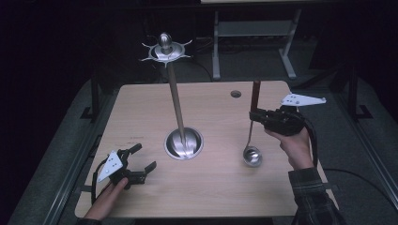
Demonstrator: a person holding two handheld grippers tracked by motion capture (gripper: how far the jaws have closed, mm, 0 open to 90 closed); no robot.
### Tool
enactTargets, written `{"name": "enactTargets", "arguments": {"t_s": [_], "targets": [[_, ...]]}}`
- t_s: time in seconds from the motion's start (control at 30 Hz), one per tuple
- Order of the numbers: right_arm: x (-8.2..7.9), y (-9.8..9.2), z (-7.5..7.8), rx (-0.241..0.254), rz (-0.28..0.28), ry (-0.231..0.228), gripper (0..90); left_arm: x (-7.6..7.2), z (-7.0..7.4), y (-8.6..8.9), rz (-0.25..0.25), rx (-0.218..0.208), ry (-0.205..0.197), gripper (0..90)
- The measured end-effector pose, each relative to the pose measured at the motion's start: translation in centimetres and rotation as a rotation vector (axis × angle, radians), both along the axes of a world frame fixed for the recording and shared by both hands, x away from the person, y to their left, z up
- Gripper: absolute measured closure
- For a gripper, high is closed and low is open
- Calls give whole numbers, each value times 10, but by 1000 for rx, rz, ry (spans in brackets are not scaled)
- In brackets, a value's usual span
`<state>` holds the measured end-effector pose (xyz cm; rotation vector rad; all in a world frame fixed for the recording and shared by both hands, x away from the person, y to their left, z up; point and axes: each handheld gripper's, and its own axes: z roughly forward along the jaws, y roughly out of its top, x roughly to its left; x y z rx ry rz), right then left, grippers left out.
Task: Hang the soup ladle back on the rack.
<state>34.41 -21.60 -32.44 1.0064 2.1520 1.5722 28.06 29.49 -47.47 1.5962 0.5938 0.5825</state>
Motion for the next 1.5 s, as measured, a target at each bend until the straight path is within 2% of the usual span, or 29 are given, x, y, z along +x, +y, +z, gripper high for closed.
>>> {"name": "enactTargets", "arguments": {"t_s": [0.3,0.37,0.4,0.6,1.07,1.5], "targets": [[4,11,14,35,51,-13,737,0,0,0,1,0,-1,97],[5,14,17,34,64,-18,737,0,0,1,1,13,-3,97],[5,17,19,35,70,-19,737,0,0,0,1,-4,-2,97],[7,30,31,30,113,-32,736,0,0,1,1,14,-5,97],[12,52,55,18,175,-55,736,0,0,0,1,3,-3,97],[15,73,80,11,237,-99,736,-1,0,0,-1,4,-1,97]]}}
